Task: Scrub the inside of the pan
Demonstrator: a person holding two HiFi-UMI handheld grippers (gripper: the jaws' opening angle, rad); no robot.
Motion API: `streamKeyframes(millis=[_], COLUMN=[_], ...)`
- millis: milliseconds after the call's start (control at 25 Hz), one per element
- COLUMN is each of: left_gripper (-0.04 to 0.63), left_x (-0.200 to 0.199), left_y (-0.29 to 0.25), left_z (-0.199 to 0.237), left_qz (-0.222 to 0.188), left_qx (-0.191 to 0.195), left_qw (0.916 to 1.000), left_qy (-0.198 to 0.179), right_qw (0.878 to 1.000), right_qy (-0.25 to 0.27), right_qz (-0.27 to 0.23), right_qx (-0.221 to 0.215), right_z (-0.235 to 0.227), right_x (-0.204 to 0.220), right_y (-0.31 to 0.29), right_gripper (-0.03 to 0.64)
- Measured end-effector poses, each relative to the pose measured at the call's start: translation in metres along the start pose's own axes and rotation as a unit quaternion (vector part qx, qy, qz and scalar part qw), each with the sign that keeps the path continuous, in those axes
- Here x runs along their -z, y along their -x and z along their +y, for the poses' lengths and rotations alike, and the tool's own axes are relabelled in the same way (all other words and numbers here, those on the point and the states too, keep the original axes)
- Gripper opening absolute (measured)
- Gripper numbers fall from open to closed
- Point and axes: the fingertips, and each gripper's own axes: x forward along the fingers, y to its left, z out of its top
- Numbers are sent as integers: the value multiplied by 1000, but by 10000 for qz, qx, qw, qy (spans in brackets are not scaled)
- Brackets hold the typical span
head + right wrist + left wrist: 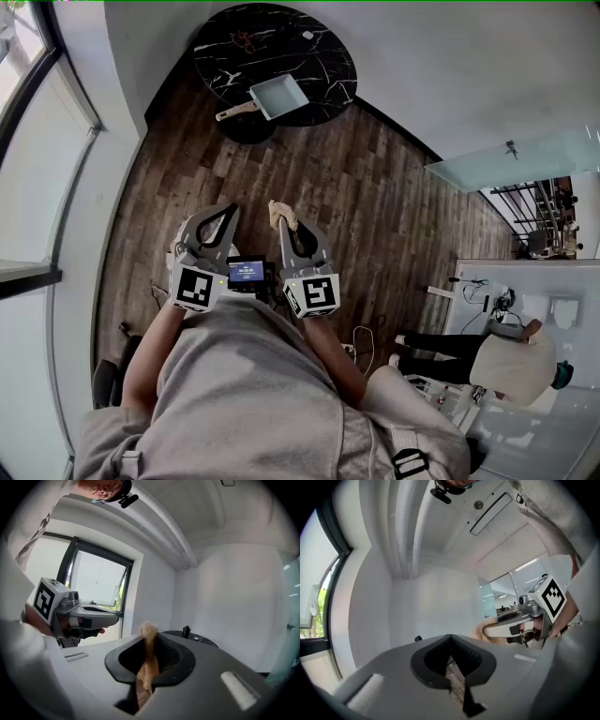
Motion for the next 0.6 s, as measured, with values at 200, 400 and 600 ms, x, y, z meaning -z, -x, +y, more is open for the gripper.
streamKeyframes(millis=[200, 400, 600], left_gripper=[0, 0, 0], left_x=[5, 19, 26], left_y=[-7, -19, -41], left_z=[11, 19, 33], left_qz=[62, 180, 268], left_qx=[-66, -41, 28], left_qw=[9998, 9998, 9995], left_qy=[180, -49, -174], right_qw=[9994, 9984, 9977], right_qy=[-215, -405, -475], right_qz=[67, 271, 401], right_qx=[259, 278, 262], right_z=[-18, -33, -49], right_x=[6, 17, 19], right_y=[-12, -29, -52], right_gripper=[41, 46, 48])
